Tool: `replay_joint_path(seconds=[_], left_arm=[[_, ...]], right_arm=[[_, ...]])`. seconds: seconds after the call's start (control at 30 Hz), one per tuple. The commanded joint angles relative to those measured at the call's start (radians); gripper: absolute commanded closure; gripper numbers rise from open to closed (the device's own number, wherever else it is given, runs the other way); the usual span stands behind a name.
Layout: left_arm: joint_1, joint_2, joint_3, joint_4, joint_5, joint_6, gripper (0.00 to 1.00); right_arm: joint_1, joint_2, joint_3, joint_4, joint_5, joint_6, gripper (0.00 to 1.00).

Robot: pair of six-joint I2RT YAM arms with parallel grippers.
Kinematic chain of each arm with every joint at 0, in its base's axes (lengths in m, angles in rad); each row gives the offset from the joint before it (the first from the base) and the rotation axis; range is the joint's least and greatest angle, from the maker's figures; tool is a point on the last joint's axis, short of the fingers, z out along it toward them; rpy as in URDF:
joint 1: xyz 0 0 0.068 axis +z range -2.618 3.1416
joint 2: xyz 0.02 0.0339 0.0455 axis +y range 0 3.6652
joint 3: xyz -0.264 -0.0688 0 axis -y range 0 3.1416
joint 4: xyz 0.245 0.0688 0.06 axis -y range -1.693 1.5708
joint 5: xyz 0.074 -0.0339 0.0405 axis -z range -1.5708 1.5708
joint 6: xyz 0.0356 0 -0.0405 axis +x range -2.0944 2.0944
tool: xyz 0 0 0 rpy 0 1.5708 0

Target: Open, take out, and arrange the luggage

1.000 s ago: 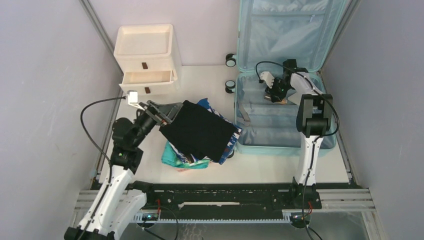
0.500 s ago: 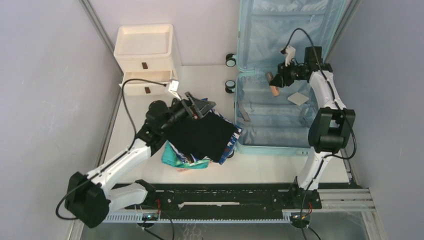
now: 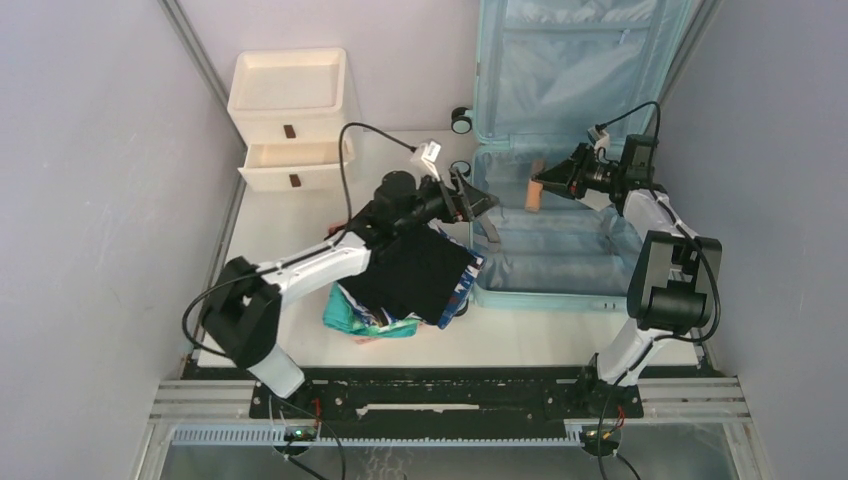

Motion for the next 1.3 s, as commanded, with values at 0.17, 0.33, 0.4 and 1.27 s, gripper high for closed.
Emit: replay_joint_path(seconds=[0.17,0.33,0.4,1.27], left_arm=[[-0.060,0.222,0.323,-0.108,0.009,-0.093,0.18],[-0.069,0.272,0.383,-0.130,0.000,-0.091,0.20],[-0.069,0.286,0.400,-0.138,0.003,-0.090,0.22],[-0.035,0.161,0.296,-0.196,-0.005,0.008,1.00]], right_arm=[[0.036,-0.088,-0.045,0.346,-0.080,0.386,1.00],[0.059,-0.090,-0.055,0.361,-0.089,0.399,1.00],[0.068,-0.091,-0.055,0.367,-0.091,0.405,1.00],[0.142,-0.151,-0.039,0.307,-0.150,0.252,0.18]])
